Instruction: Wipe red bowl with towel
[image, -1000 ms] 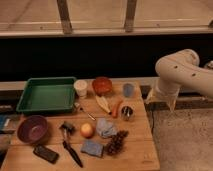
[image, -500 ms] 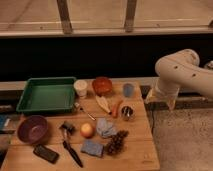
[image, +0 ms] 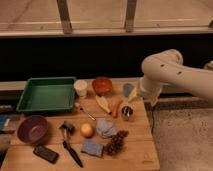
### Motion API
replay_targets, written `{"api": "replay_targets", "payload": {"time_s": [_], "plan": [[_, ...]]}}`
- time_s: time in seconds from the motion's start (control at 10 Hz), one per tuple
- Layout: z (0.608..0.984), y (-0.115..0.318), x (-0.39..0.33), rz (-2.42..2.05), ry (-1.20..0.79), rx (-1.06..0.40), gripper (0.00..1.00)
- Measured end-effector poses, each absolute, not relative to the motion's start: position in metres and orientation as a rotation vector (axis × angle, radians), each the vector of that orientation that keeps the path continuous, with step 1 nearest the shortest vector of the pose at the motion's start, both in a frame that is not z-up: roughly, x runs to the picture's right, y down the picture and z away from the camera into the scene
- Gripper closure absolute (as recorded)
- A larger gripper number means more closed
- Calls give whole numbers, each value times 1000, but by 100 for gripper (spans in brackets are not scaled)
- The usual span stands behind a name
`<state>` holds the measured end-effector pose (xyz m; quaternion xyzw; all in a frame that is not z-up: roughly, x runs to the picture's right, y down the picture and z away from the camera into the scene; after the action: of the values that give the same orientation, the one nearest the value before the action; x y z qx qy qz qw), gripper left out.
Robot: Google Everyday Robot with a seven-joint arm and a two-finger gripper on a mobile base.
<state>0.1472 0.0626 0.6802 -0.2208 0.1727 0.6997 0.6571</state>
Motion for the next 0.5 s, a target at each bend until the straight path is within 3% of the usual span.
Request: {"api": "replay_targets", "payload": {"time_s": [0.5], "plan": [[681,64,134,1553,369,-525,35]]}}
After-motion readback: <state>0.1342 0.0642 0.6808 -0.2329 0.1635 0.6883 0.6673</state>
